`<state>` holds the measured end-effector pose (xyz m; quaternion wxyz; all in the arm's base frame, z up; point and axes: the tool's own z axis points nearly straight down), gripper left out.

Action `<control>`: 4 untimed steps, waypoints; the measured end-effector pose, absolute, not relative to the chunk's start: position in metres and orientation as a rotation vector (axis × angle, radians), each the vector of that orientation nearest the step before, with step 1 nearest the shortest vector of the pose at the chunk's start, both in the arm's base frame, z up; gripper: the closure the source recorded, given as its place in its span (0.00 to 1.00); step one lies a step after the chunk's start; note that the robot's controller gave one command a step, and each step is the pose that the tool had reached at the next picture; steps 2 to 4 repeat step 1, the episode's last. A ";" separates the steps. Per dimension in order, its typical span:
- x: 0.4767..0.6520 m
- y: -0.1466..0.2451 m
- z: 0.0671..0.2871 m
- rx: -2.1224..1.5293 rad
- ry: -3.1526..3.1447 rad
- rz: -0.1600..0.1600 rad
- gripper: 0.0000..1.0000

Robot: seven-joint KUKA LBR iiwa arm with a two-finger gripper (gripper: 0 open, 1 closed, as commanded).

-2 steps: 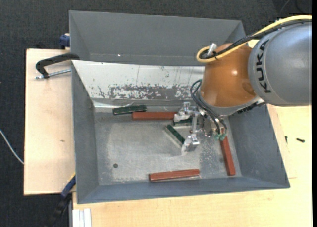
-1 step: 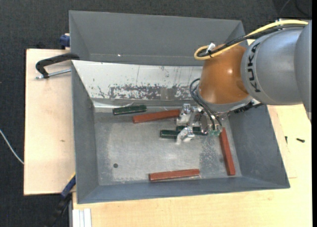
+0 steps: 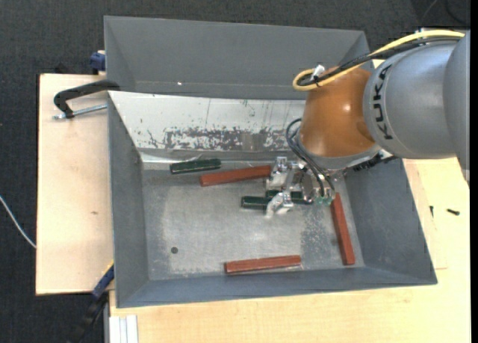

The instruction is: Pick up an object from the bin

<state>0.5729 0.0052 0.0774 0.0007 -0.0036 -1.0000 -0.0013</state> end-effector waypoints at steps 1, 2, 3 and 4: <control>0.572 0.021 0.244 -0.024 -3.155 -0.003 1.00; 0.572 0.021 0.244 -0.024 -3.155 -0.003 1.00; 0.572 0.021 0.244 -0.024 -3.155 -0.003 1.00; 0.572 0.021 0.244 -0.024 -3.155 -0.003 1.00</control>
Offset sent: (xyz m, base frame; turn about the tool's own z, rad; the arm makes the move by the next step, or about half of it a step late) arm 0.0000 0.0000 0.0000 0.0000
